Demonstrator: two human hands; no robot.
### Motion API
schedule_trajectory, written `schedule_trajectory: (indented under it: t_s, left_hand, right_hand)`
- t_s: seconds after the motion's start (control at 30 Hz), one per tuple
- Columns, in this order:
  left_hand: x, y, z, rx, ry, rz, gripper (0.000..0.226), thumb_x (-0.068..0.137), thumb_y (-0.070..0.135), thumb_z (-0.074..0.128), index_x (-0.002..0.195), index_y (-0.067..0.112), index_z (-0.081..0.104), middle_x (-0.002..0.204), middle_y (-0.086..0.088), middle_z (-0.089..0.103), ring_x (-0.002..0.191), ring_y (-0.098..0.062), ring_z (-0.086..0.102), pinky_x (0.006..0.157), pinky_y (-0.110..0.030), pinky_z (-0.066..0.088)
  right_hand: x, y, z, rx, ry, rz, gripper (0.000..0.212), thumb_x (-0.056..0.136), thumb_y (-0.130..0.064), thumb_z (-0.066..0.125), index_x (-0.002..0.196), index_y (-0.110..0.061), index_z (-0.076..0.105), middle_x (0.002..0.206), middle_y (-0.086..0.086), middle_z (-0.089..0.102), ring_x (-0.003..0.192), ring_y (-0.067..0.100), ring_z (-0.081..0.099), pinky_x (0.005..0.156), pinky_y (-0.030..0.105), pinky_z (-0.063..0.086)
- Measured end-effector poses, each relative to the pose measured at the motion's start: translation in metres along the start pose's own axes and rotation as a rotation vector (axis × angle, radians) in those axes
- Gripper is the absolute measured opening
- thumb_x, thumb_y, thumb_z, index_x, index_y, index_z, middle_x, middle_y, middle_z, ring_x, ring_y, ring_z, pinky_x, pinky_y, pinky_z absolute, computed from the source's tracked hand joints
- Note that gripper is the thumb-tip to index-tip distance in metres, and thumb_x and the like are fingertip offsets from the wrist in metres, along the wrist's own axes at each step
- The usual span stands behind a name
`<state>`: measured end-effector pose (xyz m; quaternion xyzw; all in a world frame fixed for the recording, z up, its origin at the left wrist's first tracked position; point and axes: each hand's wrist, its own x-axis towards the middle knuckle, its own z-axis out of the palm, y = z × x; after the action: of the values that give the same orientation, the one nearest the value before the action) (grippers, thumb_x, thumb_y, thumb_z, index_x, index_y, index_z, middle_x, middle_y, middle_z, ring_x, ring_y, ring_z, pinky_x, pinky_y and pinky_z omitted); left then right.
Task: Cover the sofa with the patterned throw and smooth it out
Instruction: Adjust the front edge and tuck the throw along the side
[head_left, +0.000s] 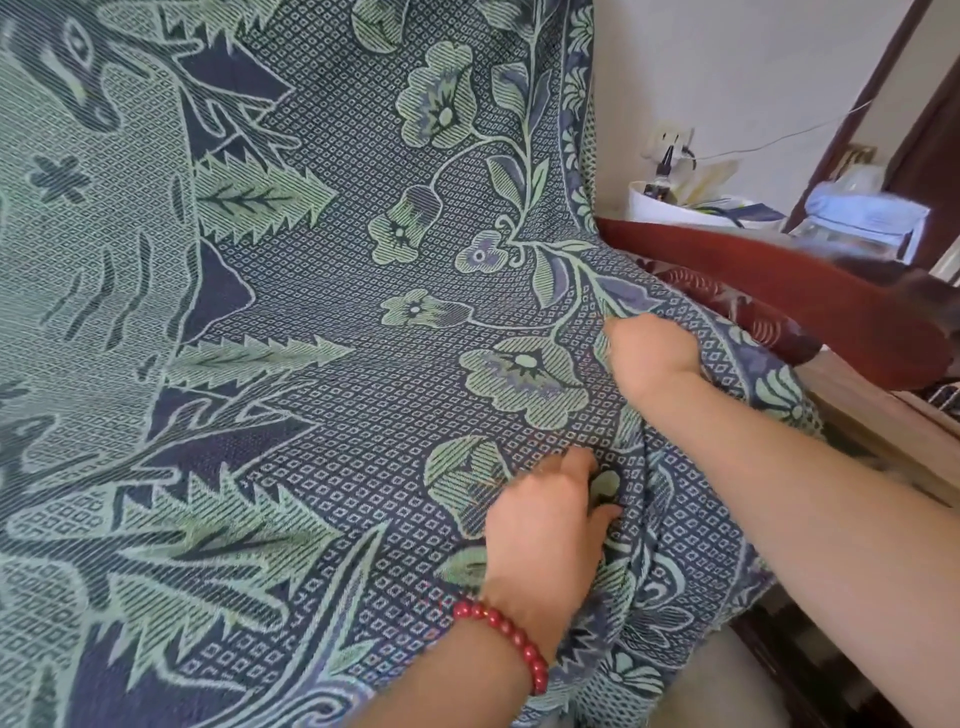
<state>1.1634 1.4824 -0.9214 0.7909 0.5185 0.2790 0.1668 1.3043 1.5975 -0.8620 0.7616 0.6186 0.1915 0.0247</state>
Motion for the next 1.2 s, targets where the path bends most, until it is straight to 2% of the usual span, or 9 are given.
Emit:
schedule_trajectory:
  t_s: [0.2, 0.37, 0.47, 0.57, 0.77, 0.87, 0.93, 1.07, 1.2]
  left_hand:
    - [0.000, -0.017, -0.013, -0.041, 0.096, 0.038, 0.026, 0.090, 0.041, 0.054, 0.113, 0.031, 0.055, 0.105, 0.012, 0.058, 0.092, -0.012, 0.057, 0.073, -0.027, 0.049]
    - [0.002, -0.046, -0.017, 0.146, 0.234, 0.038, 0.035, 0.084, 0.047, 0.059, 0.111, 0.025, 0.063, 0.115, 0.005, 0.059, 0.105, -0.018, 0.054, 0.088, -0.036, 0.049]
    - [-0.001, -0.048, -0.013, 0.255, 0.114, -0.003, 0.059, 0.087, 0.062, 0.034, 0.135, 0.029, 0.046, 0.143, 0.003, 0.043, 0.134, -0.019, 0.036, 0.113, -0.040, 0.025]
    - [-0.004, -0.048, -0.016, 0.328, 0.032, 0.001, 0.067, 0.089, 0.065, 0.017, 0.147, 0.032, 0.022, 0.155, 0.004, 0.022, 0.144, -0.017, 0.013, 0.117, -0.042, -0.001]
    - [-0.004, -0.064, -0.033, 0.408, -0.006, -0.064, 0.067, 0.088, 0.068, 0.005, 0.148, 0.038, 0.005, 0.158, 0.006, 0.011, 0.146, -0.016, 0.002, 0.113, -0.050, -0.010]
    - [-0.006, -0.068, -0.034, 0.425, -0.044, -0.073, 0.067, 0.087, 0.068, 0.001, 0.148, 0.040, -0.001, 0.158, 0.006, 0.007, 0.146, -0.016, 0.000, 0.114, -0.052, -0.009]
    - [-0.007, -0.068, -0.034, 0.433, -0.065, -0.057, 0.067, 0.087, 0.068, 0.001, 0.148, 0.039, -0.005, 0.159, 0.005, 0.003, 0.146, -0.017, -0.003, 0.114, -0.053, -0.009]
    - [-0.011, -0.069, -0.038, 0.402, -0.082, -0.037, 0.066, 0.088, 0.068, 0.001, 0.147, 0.040, -0.009, 0.158, 0.006, -0.002, 0.145, -0.016, -0.008, 0.114, -0.053, -0.010]
    - [-0.010, -0.094, -0.063, 0.415, -0.035, -0.103, 0.068, 0.087, 0.068, 0.002, 0.148, 0.040, -0.003, 0.159, 0.006, -0.001, 0.145, -0.016, -0.007, 0.112, -0.052, -0.012]
  right_hand:
    - [0.006, -0.062, 0.002, 0.260, 0.119, -0.201, 0.020, 0.091, -0.013, 0.046, 0.104, -0.013, 0.061, 0.106, 0.013, 0.062, 0.096, 0.034, 0.061, 0.073, 0.036, 0.051]
    - [0.002, -0.058, 0.037, 0.479, 0.194, -0.244, 0.029, 0.093, -0.026, 0.041, 0.103, -0.012, 0.064, 0.102, 0.010, 0.057, 0.097, 0.029, 0.053, 0.078, 0.036, 0.049]
    - [0.000, -0.029, 0.050, 0.512, 0.265, -0.188, 0.029, 0.092, -0.020, 0.044, 0.099, -0.007, 0.068, 0.097, 0.014, 0.061, 0.091, 0.031, 0.056, 0.080, 0.036, 0.047]
    - [-0.003, -0.027, 0.043, 0.557, 0.239, -0.200, 0.028, 0.091, -0.019, 0.045, 0.099, -0.008, 0.069, 0.097, 0.012, 0.063, 0.090, 0.030, 0.059, 0.079, 0.036, 0.049]
    - [-0.060, -0.052, 0.014, 0.588, 0.188, -0.056, 0.034, 0.093, -0.032, 0.040, 0.118, -0.018, 0.061, 0.120, 0.003, 0.058, 0.109, 0.024, 0.055, 0.088, 0.035, 0.046]
    - [-0.094, -0.056, 0.031, 0.441, 0.128, -0.026, 0.046, 0.096, -0.041, 0.029, 0.135, -0.026, 0.048, 0.145, 0.003, 0.042, 0.134, 0.020, 0.035, 0.115, 0.042, 0.019]
    - [-0.101, -0.047, 0.041, 0.398, 0.084, -0.074, 0.054, 0.094, -0.048, 0.017, 0.143, -0.032, 0.036, 0.153, 0.000, 0.030, 0.142, 0.017, 0.023, 0.118, 0.040, 0.005]
    - [-0.106, -0.026, 0.041, 0.369, 0.040, -0.124, 0.069, 0.087, -0.058, -0.001, 0.147, -0.035, 0.025, 0.157, -0.004, 0.021, 0.144, 0.014, 0.016, 0.118, 0.034, 0.005]
    - [-0.083, -0.053, 0.010, 0.450, 0.013, -0.123, 0.062, 0.095, -0.052, 0.007, 0.147, -0.028, 0.030, 0.155, -0.006, 0.024, 0.144, 0.012, 0.016, 0.119, 0.040, 0.008]
